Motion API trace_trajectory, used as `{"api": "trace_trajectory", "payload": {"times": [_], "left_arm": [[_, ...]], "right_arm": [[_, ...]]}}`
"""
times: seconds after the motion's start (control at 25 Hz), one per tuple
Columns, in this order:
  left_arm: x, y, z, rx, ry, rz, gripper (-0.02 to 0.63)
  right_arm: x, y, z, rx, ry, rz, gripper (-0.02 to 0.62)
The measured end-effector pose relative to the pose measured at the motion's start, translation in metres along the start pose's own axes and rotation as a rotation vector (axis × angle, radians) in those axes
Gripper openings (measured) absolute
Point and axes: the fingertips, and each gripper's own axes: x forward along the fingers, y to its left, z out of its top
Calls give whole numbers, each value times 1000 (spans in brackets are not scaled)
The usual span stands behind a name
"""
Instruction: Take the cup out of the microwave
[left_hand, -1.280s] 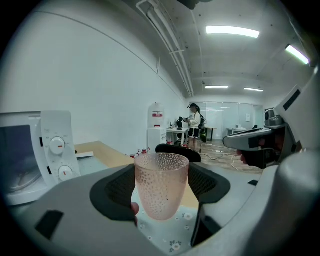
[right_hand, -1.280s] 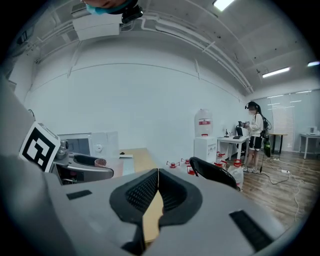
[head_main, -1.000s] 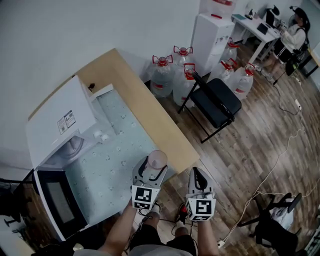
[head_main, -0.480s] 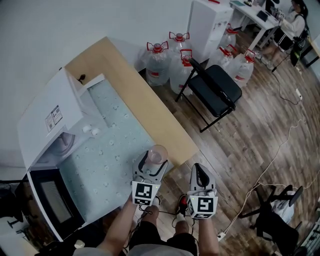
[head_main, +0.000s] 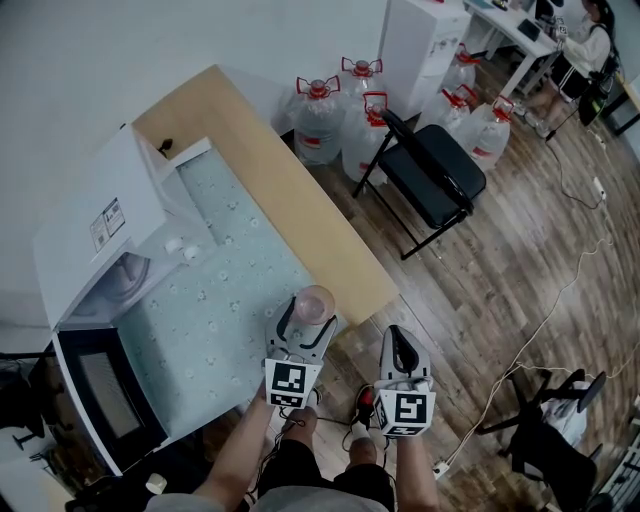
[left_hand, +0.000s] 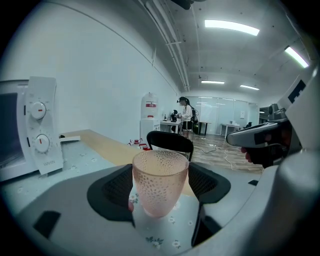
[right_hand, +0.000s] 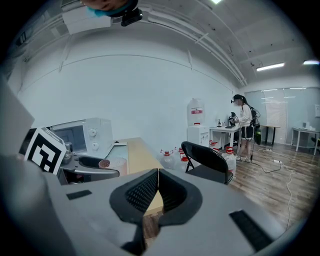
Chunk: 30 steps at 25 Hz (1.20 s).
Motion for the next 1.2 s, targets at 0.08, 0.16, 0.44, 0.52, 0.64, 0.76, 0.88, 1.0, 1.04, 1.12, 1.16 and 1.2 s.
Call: {"api": "trace_trajectory", "payload": {"times": [0.08, 0.16, 0.44, 0.52, 0.64, 0.76, 0.88, 1.0, 1.04, 1.12, 1.16, 1.2], "left_arm": [[-2, -1, -1, 1, 10, 1, 350], [-4, 0, -2, 1, 13, 3, 350], [-13, -1, -3, -1, 5, 21, 351], [-16, -2, -1, -3, 1, 29, 351], [-22, 0, 3, -6, -11, 45, 351], [-29, 2, 12, -7, -27, 65, 350], [-37, 3, 26, -11, -53, 88, 350], [-49, 4, 40, -23, -76, 110, 350], [-53, 5, 45, -25, -82, 118, 350], [-63, 5, 55, -29, -97, 131, 348], [-69, 4, 60, -30, -107, 137, 348], [-75, 4, 67, -32, -119, 144, 347]], "right_arm": [[-3, 1, 0, 1, 0, 1, 18], [-4, 3, 0, 0, -2, 3, 19], [-12, 8, 2, -7, -15, 14, 18], [-15, 9, 3, -13, -16, 21, 18], [-19, 12, 6, -12, -22, 26, 19], [-23, 14, 14, -22, -37, 36, 18], [-29, 14, 25, -28, -55, 41, 19], [-36, 17, 39, -43, -80, 52, 19], [-38, 18, 44, -47, -88, 56, 19], [-44, 20, 55, -57, -109, 66, 18], [-47, 21, 61, -62, -120, 71, 18], [-51, 22, 68, -67, -132, 77, 18]]}}
